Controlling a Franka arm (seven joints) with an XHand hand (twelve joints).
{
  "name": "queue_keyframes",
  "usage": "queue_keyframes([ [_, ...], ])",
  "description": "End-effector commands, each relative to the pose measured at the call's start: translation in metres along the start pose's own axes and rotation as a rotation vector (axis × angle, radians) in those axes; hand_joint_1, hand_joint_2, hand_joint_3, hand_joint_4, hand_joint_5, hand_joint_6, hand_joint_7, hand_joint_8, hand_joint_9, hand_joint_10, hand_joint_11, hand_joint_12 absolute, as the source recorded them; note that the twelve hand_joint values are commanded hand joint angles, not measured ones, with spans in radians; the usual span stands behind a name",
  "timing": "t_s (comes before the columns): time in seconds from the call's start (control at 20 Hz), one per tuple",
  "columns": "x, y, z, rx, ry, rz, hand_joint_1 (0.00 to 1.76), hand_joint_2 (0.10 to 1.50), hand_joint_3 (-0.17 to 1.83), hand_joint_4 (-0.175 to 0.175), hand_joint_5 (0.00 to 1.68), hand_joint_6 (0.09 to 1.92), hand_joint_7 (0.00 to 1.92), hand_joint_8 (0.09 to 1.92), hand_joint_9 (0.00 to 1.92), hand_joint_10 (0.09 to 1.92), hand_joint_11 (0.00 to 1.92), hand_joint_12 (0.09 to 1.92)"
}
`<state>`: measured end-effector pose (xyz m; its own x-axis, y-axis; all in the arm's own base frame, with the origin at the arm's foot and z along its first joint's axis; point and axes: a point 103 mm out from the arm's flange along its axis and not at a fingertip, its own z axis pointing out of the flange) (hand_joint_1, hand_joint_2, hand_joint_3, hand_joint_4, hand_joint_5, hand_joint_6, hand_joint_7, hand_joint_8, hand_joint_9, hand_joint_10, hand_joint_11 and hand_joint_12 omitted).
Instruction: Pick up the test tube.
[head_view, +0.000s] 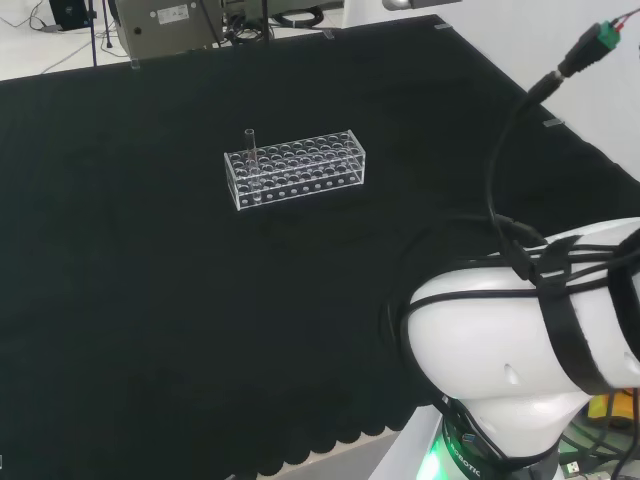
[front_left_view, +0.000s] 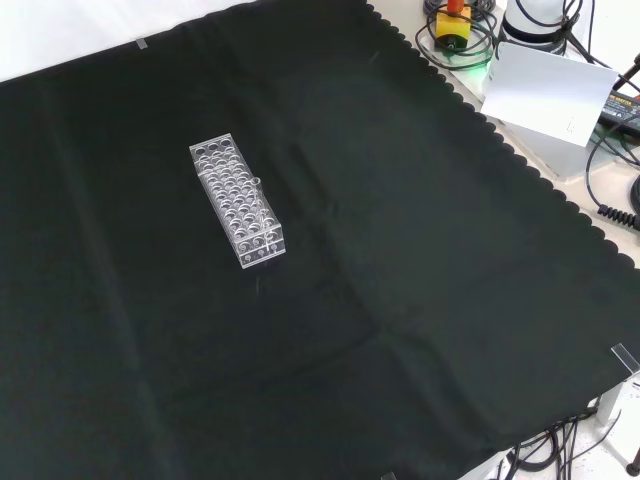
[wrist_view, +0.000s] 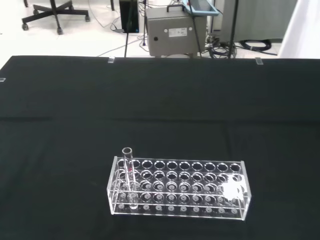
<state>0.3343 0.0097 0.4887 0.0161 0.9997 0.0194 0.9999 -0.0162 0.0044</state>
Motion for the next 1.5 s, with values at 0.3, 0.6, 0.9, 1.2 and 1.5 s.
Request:
queue_keyframes([
  [0.3, 0.034, 0.081, 0.035, 0.093, -0.008, -0.125, 0.50, 0.93, 0.18, -0.095, 0.24, 0.09, 0.11, 0.87, 0.05, 0.98, 0.00, 1.54],
  [0.6, 0.045, 0.111, 0.046, 0.120, 0.007, -0.159, 0.55, 0.93, 0.18, -0.107, 0.30, 0.09, 0.20, 0.89, 0.12, 0.99, 0.00, 1.60],
  [0.9, 0.058, 0.141, 0.070, 0.157, -0.021, -0.195, 0.60, 0.92, 0.19, -0.116, 0.35, 0.09, 0.27, 0.90, 0.19, 0.98, 0.02, 1.62],
  [1.2, 0.065, 0.165, 0.099, 0.182, -0.046, -0.204, 0.70, 0.89, 0.21, -0.128, 0.40, 0.09, 0.37, 0.90, 0.32, 0.95, 0.13, 1.58],
  [1.5, 0.070, 0.188, 0.130, 0.227, -0.073, -0.208, 0.76, 0.84, 0.30, -0.136, 0.44, 0.18, 0.47, 0.88, 0.41, 0.91, 0.20, 1.56],
])
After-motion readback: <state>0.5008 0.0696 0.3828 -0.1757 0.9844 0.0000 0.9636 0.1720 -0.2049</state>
